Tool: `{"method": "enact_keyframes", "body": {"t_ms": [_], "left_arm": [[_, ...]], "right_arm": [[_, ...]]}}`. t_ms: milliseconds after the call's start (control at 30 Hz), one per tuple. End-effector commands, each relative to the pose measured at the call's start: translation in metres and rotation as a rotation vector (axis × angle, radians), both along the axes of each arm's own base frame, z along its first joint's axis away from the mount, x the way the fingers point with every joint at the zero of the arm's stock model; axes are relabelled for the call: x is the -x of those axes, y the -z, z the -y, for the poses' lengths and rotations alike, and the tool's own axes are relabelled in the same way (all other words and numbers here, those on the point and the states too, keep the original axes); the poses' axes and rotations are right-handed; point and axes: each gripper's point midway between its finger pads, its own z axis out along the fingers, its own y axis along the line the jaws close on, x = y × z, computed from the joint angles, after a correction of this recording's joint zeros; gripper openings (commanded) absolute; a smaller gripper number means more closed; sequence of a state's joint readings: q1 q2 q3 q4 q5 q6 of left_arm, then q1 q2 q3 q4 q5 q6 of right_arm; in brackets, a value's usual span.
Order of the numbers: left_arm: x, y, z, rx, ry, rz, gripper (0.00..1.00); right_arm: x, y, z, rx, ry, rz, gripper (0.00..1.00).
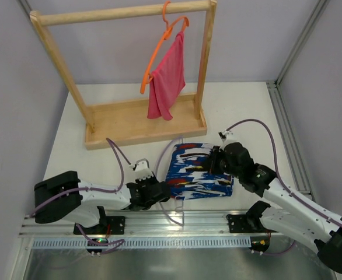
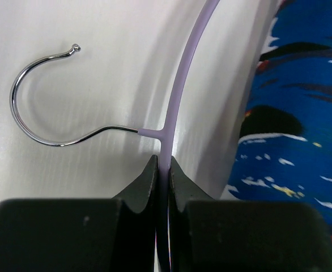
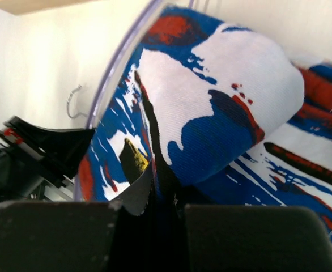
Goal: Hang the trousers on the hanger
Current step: Place trousers on hanger
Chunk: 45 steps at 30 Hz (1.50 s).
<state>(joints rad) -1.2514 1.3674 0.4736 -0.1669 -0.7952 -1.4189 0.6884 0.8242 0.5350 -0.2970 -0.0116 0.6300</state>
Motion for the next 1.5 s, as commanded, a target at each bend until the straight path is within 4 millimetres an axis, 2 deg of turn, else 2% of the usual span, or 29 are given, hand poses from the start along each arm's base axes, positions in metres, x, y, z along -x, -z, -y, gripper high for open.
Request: {"method": "enact_keyframes", "body": {"t_ms": [0, 33, 100, 133, 200, 233, 267, 367, 400, 467, 500, 533, 567, 633, 667, 700, 733, 767, 867, 933, 967, 1000, 1033, 1100, 1200, 1467], "left_arm": [[-0.008, 0.015, -0.019, -0.024, -0.105, 0.028, 0.0], [-0.005, 0.022, -0.024, -0.044, -0.11, 0.015, 0.0], [-0.001, 0.029, -0.027, -0.042, -0.117, -0.007, 0.0], [0.0, 0.032, -0.03, -0.055, -0.122, -0.015, 0.0], [0.002, 0.034, -0.038, -0.084, -0.134, -0.025, 0.0], [0.003, 0.035, -0.039, -0.088, -0.132, -0.026, 0.0], [0.002, 0.035, -0.036, -0.07, -0.129, -0.021, 0.0], [0.006, 0.038, -0.037, -0.07, -0.121, -0.036, 0.0], [0.011, 0.04, -0.047, -0.121, -0.127, -0.047, 0.0], [0.015, 0.035, -0.051, -0.124, -0.162, -0.046, 0.0], [0.019, 0.035, -0.064, -0.169, -0.173, -0.056, 0.0], [0.02, 0.033, -0.068, -0.168, -0.185, -0.057, 0.0], [0.021, 0.032, -0.076, -0.17, -0.208, -0.057, 0.0], [0.025, 0.025, -0.092, -0.185, -0.232, -0.055, 0.0], [0.027, 0.025, -0.1, -0.188, -0.246, -0.053, 0.0], [0.027, 0.023, -0.105, -0.188, -0.25, -0.044, 0.0], [0.028, 0.019, -0.108, -0.167, -0.249, -0.037, 0.0], [0.03, 0.023, -0.117, -0.179, -0.24, -0.034, 0.0], [0.027, 0.019, -0.107, -0.078, -0.204, -0.006, 0.0], [0.029, 0.021, -0.113, -0.079, -0.196, 0.0, 0.0], [0.028, 0.019, -0.111, -0.061, -0.193, 0.003, 0.0], [0.027, 0.018, -0.11, -0.064, -0.19, 0.008, 0.0], [0.027, 0.017, -0.11, -0.067, -0.19, 0.012, 0.0], [0.026, 0.016, -0.112, -0.099, -0.193, 0.015, 0.0], [0.025, 0.015, -0.11, -0.138, -0.19, 0.012, 0.0], [0.024, 0.019, -0.101, -0.133, -0.17, 0.007, 0.0]], "right_arm": [[-0.019, -0.048, 0.026, 0.102, 0.084, 0.131, 0.04], [-0.025, -0.054, 0.037, 0.131, 0.142, 0.151, 0.04], [-0.021, -0.034, 0.061, 0.206, 0.249, 0.099, 0.04], [-0.019, -0.004, 0.085, 0.284, 0.344, 0.057, 0.04], [-0.01, 0.029, 0.092, 0.261, 0.424, -0.018, 0.04], [0.0, 0.059, 0.097, 0.278, 0.429, -0.066, 0.04], [-0.003, 0.064, 0.09, 0.226, 0.437, -0.071, 0.07], [0.003, 0.088, 0.085, 0.224, 0.433, -0.135, 0.09], [0.003, 0.091, 0.081, 0.216, 0.419, -0.146, 0.09], [0.003, 0.099, 0.067, 0.18, 0.361, -0.152, 0.09], [0.009, 0.103, 0.056, 0.148, 0.314, -0.175, 0.09], [0.014, 0.113, 0.053, 0.141, 0.289, -0.187, 0.09], [0.011, 0.113, 0.041, 0.102, 0.261, -0.171, 0.09], [0.023, 0.119, 0.02, 0.064, 0.192, -0.192, 0.09], [0.019, 0.112, 0.007, 0.027, 0.169, -0.163, 0.09], [0.03, 0.117, -0.005, 0.053, 0.117, -0.179, 0.09], [0.022, 0.104, -0.017, 0.043, 0.117, -0.148, 0.09], [0.022, 0.102, -0.023, 0.059, 0.102, -0.148, 0.09], [0.019, 0.089, -0.041, 0.044, 0.065, -0.141, 0.11], [0.017, 0.077, -0.045, 0.016, 0.057, -0.121, 0.18], [0.018, 0.074, -0.046, 0.015, 0.04, -0.115, 0.33], [0.019, 0.071, -0.047, 0.009, 0.023, -0.109, 0.42], [0.019, 0.06, -0.052, -0.015, 0.001, -0.09, 0.51], [0.027, 0.056, -0.051, -0.017, -0.041, -0.103, 0.6], [0.037, 0.052, -0.05, -0.048, -0.073, -0.107, 0.68], [0.056, 0.082, -0.036, -0.045, -0.07, -0.179, 0.73]]}}
